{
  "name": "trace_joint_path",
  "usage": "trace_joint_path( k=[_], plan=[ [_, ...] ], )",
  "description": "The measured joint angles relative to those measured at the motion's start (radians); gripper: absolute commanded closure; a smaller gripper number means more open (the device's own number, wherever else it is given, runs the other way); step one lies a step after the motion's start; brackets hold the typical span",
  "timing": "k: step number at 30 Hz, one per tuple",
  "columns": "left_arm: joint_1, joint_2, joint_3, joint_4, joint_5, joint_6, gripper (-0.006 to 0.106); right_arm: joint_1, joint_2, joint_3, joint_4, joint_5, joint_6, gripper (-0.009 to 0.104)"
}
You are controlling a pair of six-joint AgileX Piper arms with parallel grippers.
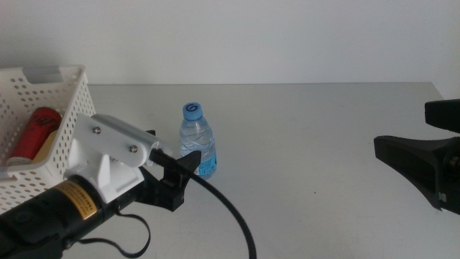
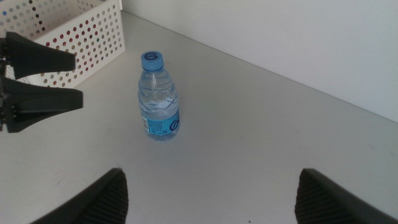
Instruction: Use arms to grab the bottles and put them into the dustbin to the left of the table.
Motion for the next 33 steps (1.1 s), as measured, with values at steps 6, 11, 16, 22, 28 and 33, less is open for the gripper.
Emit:
trace_joint_path(
  k=[6, 11, 16, 22, 28, 33],
  plan=[
    [0.062, 0.124, -0.1, 0.108, -0.002, -0.062, 0.007, 0.0, 0.0, 0.0, 0.0, 0.0, 0.0, 0.01],
    [0.14, 0.223, -0.172, 0.317, -0.04, -0.216, 0.007, 0.0, 0.0, 0.0, 0.0, 0.0, 0.0, 0.01],
    [0.206, 0.336, -0.236, 0.485, -0.09, -0.362, 0.007, 0.0, 0.0, 0.0, 0.0, 0.0, 0.0, 0.01],
    [0.23, 0.471, -0.291, 0.515, -0.167, -0.38, 0.007, 0.0, 0.0, 0.0, 0.0, 0.0, 0.0, 0.01],
    [0.23, 0.597, -0.334, 0.498, -0.215, -0.376, 0.007, 0.0, 0.0, 0.0, 0.0, 0.0, 0.0, 0.01],
    [0.23, 0.691, -0.339, 0.43, -0.318, -0.349, 0.007, 0.0, 0.0, 0.0, 0.0, 0.0, 0.0, 0.01]
  ],
)
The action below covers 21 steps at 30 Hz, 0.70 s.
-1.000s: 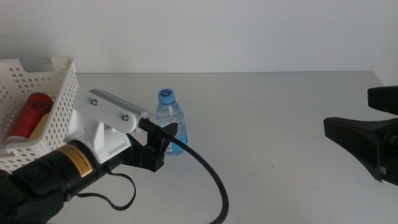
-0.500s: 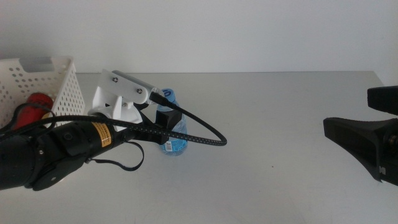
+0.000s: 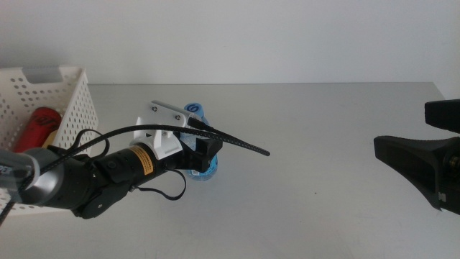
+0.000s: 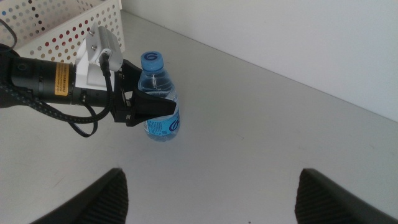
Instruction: Use arms to grab the bottles and put them into the dustbin to the left of the table.
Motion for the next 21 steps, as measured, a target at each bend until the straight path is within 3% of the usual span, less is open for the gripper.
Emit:
trace_joint_path(
  k=[6, 15, 18, 21],
  plan=[
    [0.0, 0.089, -0.002, -0.041, -0.105, 0.02, 0.019, 0.0, 0.0, 0.0, 0.0, 0.0, 0.0, 0.01],
    [0.006, 0.09, -0.003, -0.03, -0.106, 0.032, 0.084, 0.0, 0.0, 0.0, 0.0, 0.0, 0.0, 0.01],
    [0.01, 0.057, -0.003, -0.022, -0.036, 0.031, 0.098, 0.0, 0.0, 0.0, 0.0, 0.0, 0.0, 0.01],
    [0.01, 0.004, -0.003, -0.023, 0.066, 0.031, 0.102, 0.0, 0.0, 0.0, 0.0, 0.0, 0.0, 0.01]
  ],
)
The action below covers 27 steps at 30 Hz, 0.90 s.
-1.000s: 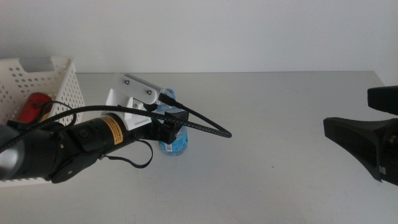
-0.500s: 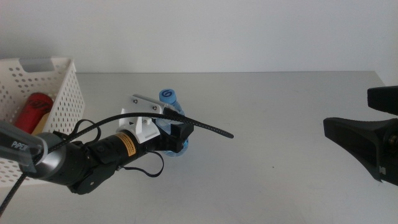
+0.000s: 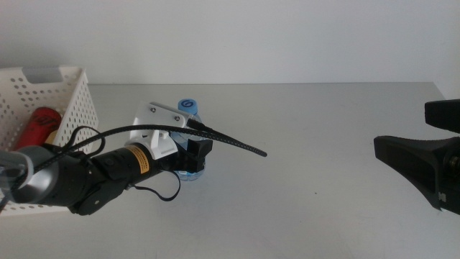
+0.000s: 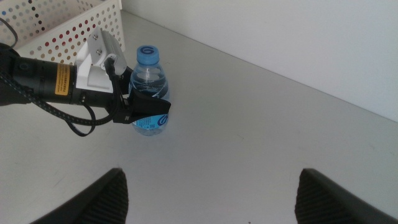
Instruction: Use arms to grab the bottles and put them into the dustbin to the left of the table.
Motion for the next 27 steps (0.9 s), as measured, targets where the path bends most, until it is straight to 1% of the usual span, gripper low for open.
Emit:
trace_joint_path(
  k=[6, 9, 11, 13, 15, 16, 17, 19, 21, 23, 25, 26, 27],
  plan=[
    [0.0, -0.146, -0.055, 0.001, 0.225, -0.053, 0.102, 0.0, 0.0, 0.0, 0.0, 0.0, 0.0, 0.01],
    [0.0, -0.23, -0.113, 0.039, 0.367, -0.116, 0.102, 0.0, 0.0, 0.0, 0.0, 0.0, 0.0, 0.01],
    [0.0, -0.283, -0.175, 0.079, 0.503, -0.151, 0.102, 0.0, 0.0, 0.0, 0.0, 0.0, 0.0, 0.01],
    [0.0, -0.319, -0.243, 0.098, 0.638, -0.17, 0.102, 0.0, 0.0, 0.0, 0.0, 0.0, 0.0, 0.01],
    [0.0, -0.342, -0.322, 0.095, 0.8, -0.168, 0.102, 0.0, 0.0, 0.0, 0.0, 0.0, 0.0, 0.01],
    [0.001, -0.346, -0.368, 0.077, 0.882, -0.15, 0.102, 0.0, 0.0, 0.0, 0.0, 0.0, 0.0, 0.01],
    [0.003, -0.348, -0.415, 0.046, 0.961, -0.113, 0.102, 0.0, 0.0, 0.0, 0.0, 0.0, 0.0, 0.01],
    [0.017, -0.349, -0.5, -0.069, 1.086, 0.026, 0.102, 0.0, 0.0, 0.0, 0.0, 0.0, 0.0, 0.01],
    [0.047, -0.349, -0.562, -0.221, 1.185, 0.209, 0.102, 0.0, 0.0, 0.0, 0.0, 0.0, 0.0, 0.01],
    [0.096, -0.349, -0.613, -0.404, 1.274, 0.434, 0.102, 0.0, 0.0, 0.0, 0.0, 0.0, 0.0, 0.01],
    [0.15, -0.349, -0.648, -0.539, 1.345, 0.598, 0.102, 0.0, 0.0, 0.0, 0.0, 0.0, 0.0, 0.01],
    [0.183, -0.349, -0.663, -0.591, 1.381, 0.661, 0.102, 0.0, 0.0, 0.0, 0.0, 0.0, 0.0, 0.01],
    [0.21, -0.349, -0.675, -0.619, 1.41, 0.694, 0.102, 0.0, 0.0, 0.0, 0.0, 0.0, 0.0, 0.01]
  ],
)
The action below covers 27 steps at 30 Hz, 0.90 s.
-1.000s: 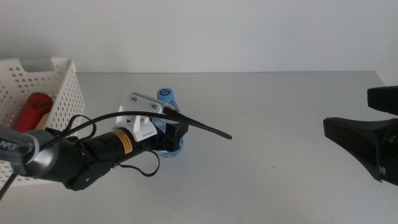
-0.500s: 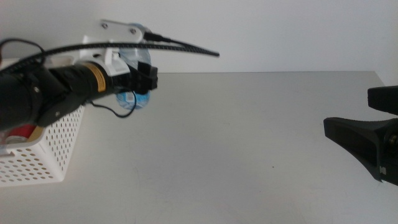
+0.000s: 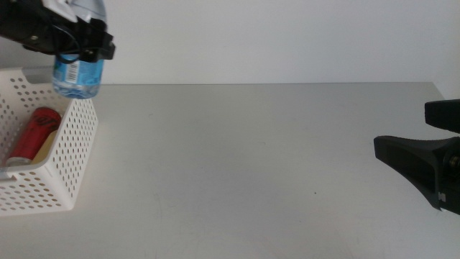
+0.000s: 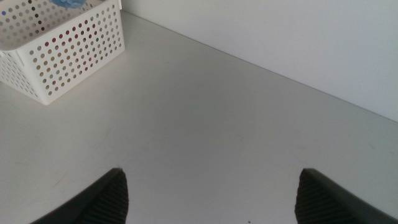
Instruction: Use arms to grab the bottles and put them into the dustbin to the left of the table.
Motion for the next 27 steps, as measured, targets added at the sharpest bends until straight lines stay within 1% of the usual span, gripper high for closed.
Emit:
trace_joint_path(
  k=[2, 8, 11, 16, 27],
  plan=[
    [0.073, -0.001, -0.015, -0.033, 0.039, 0.045, 0.102, 0.0, 0.0, 0.0, 0.0, 0.0, 0.0, 0.01],
    [0.285, 0.003, -0.022, -0.027, 0.075, 0.07, 0.102, 0.0, 0.0, 0.0, 0.0, 0.0, 0.0, 0.01],
    [0.339, 0.016, -0.023, -0.028, 0.089, 0.073, 0.102, 0.0, 0.0, 0.0, 0.0, 0.0, 0.0, 0.01],
    [0.353, 0.072, -0.024, -0.031, 0.119, 0.073, 0.102, 0.0, 0.0, 0.0, 0.0, 0.0, 0.0, 0.01],
    [0.353, 0.279, -0.024, -0.04, 0.114, 0.071, 0.101, 0.0, 0.0, 0.0, 0.0, 0.0, 0.0, 0.01]
  ],
)
